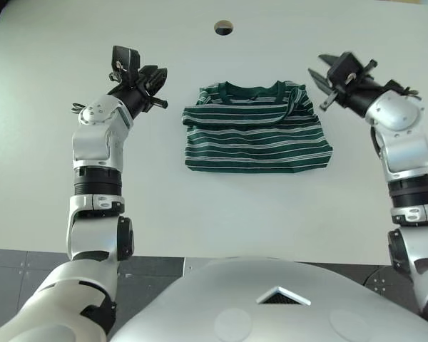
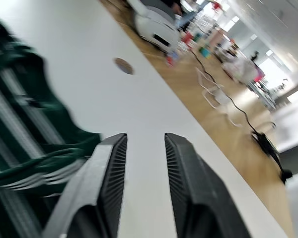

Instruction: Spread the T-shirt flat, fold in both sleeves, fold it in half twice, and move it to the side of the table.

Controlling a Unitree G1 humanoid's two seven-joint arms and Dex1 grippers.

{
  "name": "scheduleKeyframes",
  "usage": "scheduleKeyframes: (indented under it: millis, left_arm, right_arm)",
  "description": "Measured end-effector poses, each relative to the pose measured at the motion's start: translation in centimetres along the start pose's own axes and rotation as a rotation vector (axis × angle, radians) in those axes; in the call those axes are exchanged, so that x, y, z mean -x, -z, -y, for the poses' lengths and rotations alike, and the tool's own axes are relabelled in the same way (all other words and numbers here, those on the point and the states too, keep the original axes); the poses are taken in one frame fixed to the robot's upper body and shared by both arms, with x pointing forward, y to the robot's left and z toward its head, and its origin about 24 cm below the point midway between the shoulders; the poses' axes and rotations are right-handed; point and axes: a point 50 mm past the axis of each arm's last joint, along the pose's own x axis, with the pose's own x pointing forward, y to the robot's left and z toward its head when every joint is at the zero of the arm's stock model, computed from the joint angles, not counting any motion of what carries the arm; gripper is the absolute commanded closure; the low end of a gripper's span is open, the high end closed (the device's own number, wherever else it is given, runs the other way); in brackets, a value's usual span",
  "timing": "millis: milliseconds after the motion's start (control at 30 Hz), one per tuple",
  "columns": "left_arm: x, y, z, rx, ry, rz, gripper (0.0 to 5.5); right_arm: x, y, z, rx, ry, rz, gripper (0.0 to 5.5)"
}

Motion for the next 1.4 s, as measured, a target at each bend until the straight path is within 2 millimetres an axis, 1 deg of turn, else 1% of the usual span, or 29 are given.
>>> scheduleKeyframes:
  millis: [33,100,133,233,300,400,600,667,733,800,900,967,1033,1100,1167,1233,1300,1333,1400]
  left_arm:
    - [0.3,-0.9,1.4,-0.031,0.091,0.064,5.04]
    - [1.2,-1.2,4.0,-0.082,0.240,0.112,5.34]
    - [1.7,-0.8,5.7,-0.105,0.323,0.110,5.37]
    - [2.5,-0.1,8.8,-0.160,0.450,0.091,5.37]
    - [3.0,0.6,10.8,-0.193,0.525,0.066,5.37]
    - [3.3,1.7,12.2,-0.227,0.571,0.014,5.37]
    - [3.5,3.4,13.4,-0.295,0.611,-0.076,5.37]
    - [3.6,4.5,13.7,-0.312,0.633,-0.136,5.37]
    - [3.7,5.5,13.6,-0.335,0.638,-0.197,5.37]
    - [3.7,6.3,13.7,-0.354,0.648,-0.248,5.37]
    - [3.7,6.4,13.7,-0.388,0.659,-0.266,5.37]
    - [3.6,6.4,13.6,-0.404,0.661,-0.280,5.37]
    - [3.7,6.4,13.1,-0.416,0.661,-0.296,5.37]
    - [3.9,6.2,12.5,-0.431,0.652,-0.309,5.37]
    - [4.2,6.0,11.3,-0.445,0.628,-0.326,5.37]
    - [4.5,5.9,10.2,-0.453,0.599,-0.343,5.37]
    - [4.6,5.8,9.7,-0.448,0.587,-0.348,5.37]
    - [4.6,5.8,9.6,-0.448,0.584,-0.347,5.37]
    - [4.6,5.9,9.2,-0.447,0.571,-0.346,5.37]
  right_arm:
    - [0.1,-0.4,-0.5,0.024,-0.029,0.020,5.02]
    - [0.2,-0.6,-1.5,0.061,-0.095,0.036,5.37]
    - [0.5,-0.5,-2.1,0.068,-0.138,0.034,5.39]
    - [1.0,-0.3,-3.3,0.082,-0.227,0.032,5.39]
    - [1.1,-0.2,-3.7,0.099,-0.259,0.032,5.39]
    - [1.4,0.3,-3.5,0.146,-0.266,-0.006,5.39]
    - [1.3,2.4,-3.6,0.275,-0.253,-0.129,5.39]
    - [1.1,2.7,-3.7,0.309,-0.248,-0.149,5.39]
    - [0.8,2.9,-3.6,0.343,-0.239,-0.165,5.39]
    - [0.4,3.1,-4.0,0.379,-0.254,-0.177,5.39]
    - [0.4,3.4,-4.9,0.445,-0.322,-0.197,5.39]
    - [1.3,3.5,-5.0,0.488,-0.394,-0.214,5.39]
    - [2.8,3.5,-5.5,0.522,-0.478,-0.234,5.39]
    - [4.3,3.2,-5.8,0.536,-0.542,-0.248,5.39]
    - [5.9,2.6,-6.2,0.532,-0.606,-0.254,5.39]
    - [7.6,1.7,-7.3,0.502,-0.691,-0.228,5.39]
    - [8.7,0.7,-8.3,0.461,-0.753,-0.186,5.39]
    - [9.0,0.4,-8.9,0.439,-0.774,-0.165,5.39]
    - [9.6,-0.6,-10.6,0.395,-0.822,-0.104,5.39]
